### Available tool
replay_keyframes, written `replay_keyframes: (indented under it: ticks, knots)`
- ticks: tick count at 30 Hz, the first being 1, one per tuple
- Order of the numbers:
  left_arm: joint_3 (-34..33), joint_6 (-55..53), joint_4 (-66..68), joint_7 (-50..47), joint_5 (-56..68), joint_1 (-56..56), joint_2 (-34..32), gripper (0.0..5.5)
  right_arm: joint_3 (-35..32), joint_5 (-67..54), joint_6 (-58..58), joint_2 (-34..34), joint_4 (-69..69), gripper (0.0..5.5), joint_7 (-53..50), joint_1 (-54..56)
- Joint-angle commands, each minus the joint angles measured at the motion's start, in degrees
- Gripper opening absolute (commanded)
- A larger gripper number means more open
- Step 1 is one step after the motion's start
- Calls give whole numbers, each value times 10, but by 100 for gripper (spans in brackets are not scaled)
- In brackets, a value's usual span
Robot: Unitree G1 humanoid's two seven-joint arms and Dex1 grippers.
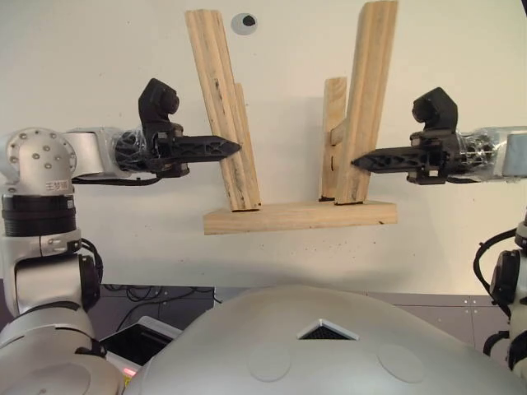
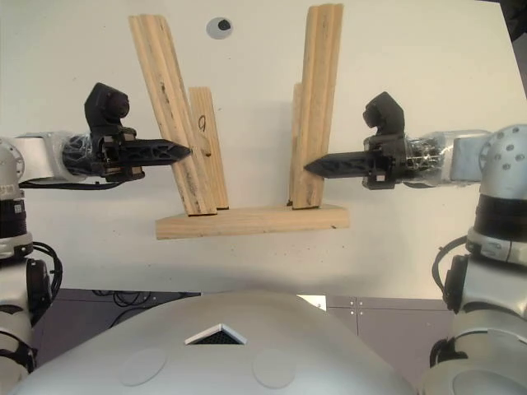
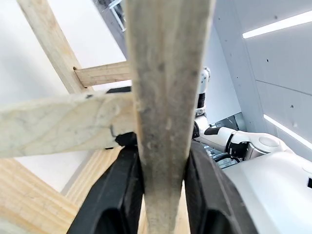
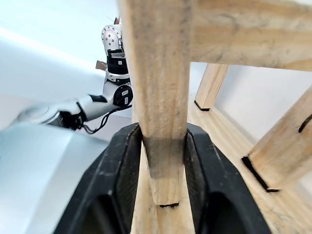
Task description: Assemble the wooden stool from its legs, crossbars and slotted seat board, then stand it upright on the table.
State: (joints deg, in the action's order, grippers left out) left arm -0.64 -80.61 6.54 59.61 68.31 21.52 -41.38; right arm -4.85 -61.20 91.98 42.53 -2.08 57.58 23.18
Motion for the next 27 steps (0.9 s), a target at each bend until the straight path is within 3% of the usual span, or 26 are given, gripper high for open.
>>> replay_keyframes:
  ticks: [1,6,12,16,20,21,23,25,27]
  knots:
    - [89,20,84,57,-94,42,-9,164,34,30,5,-3,-75,207,-37,44]
    - [125,73,137,159,-152,49,-28,230,23,34,2,2,-121,281,-29,52]
    - [96,73,67,225,-134,3,-53,349,-14,31,-8,12,-123,412,-14,25]
    - [41,70,28,218,-121,-30,-70,407,-21,39,-49,33,-91,478,12,-8]
    - [-91,97,-76,198,-99,-194,-114,483,-44,64,-190,128,10,540,147,-132]
    - [-114,145,-125,184,-124,-254,-108,490,-40,98,-256,153,44,540,180,-181]
    - [-113,380,-206,152,-261,-365,-58,529,-33,185,-419,167,114,540,213,-269]
    - [-90,620,-216,134,-382,-402,4,529,-13,278,-584,137,149,540,195,-303]
    - [-64,746,-202,129,-442,-403,33,529,10,341,-703,103,149,540,181,-306]
